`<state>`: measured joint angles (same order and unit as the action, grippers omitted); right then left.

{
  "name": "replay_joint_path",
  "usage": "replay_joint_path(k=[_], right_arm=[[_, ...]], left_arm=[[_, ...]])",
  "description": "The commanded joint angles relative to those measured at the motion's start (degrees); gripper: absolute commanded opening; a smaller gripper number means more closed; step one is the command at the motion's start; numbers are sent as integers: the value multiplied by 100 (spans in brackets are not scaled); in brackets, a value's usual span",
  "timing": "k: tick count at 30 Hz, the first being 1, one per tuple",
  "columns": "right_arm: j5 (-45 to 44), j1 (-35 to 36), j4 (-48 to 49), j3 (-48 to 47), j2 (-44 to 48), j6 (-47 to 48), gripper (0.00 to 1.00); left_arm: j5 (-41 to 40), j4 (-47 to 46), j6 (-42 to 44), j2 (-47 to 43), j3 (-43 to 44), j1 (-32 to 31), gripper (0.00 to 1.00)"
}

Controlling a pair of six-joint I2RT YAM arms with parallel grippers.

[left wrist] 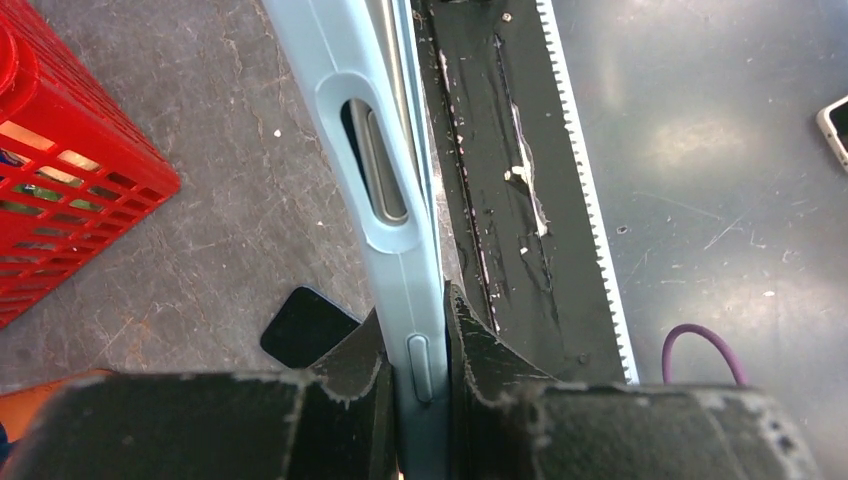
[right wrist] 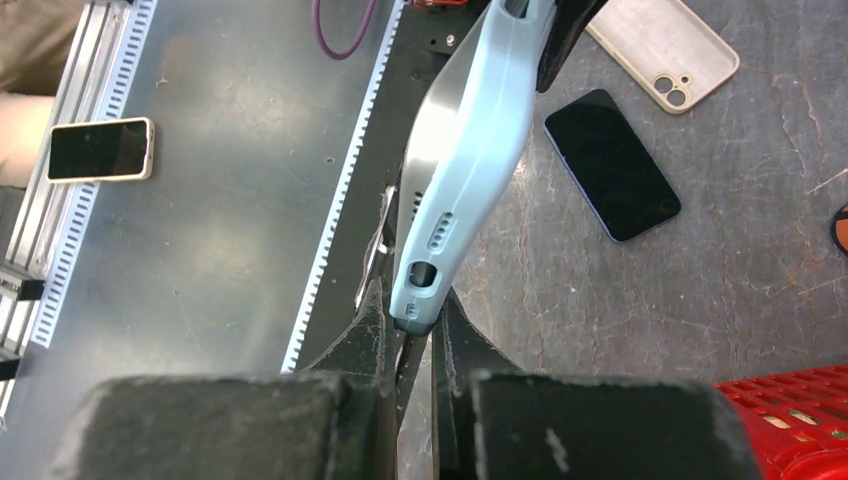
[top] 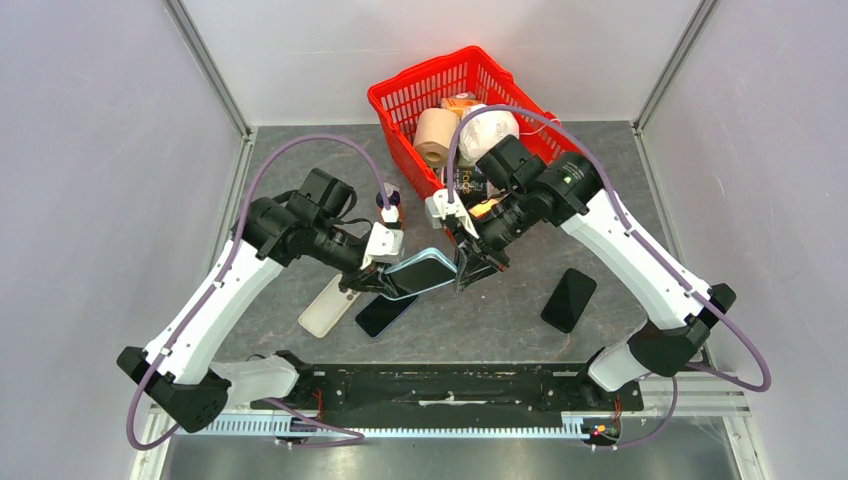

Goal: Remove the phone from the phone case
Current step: Remove the phone case from the phone.

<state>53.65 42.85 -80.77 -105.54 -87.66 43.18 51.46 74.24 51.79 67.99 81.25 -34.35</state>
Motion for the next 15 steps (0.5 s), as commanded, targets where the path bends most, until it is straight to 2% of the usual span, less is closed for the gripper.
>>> replay_joint_path(k=[1, 15], right_arm=[[-192, 44, 333, -379, -197, 298, 0], [-364, 122, 281, -536, -409, 1424, 0]], left_arm=[[304, 309, 1408, -150, 233, -497, 2], [342, 705, 1804, -119, 119, -818, 2]])
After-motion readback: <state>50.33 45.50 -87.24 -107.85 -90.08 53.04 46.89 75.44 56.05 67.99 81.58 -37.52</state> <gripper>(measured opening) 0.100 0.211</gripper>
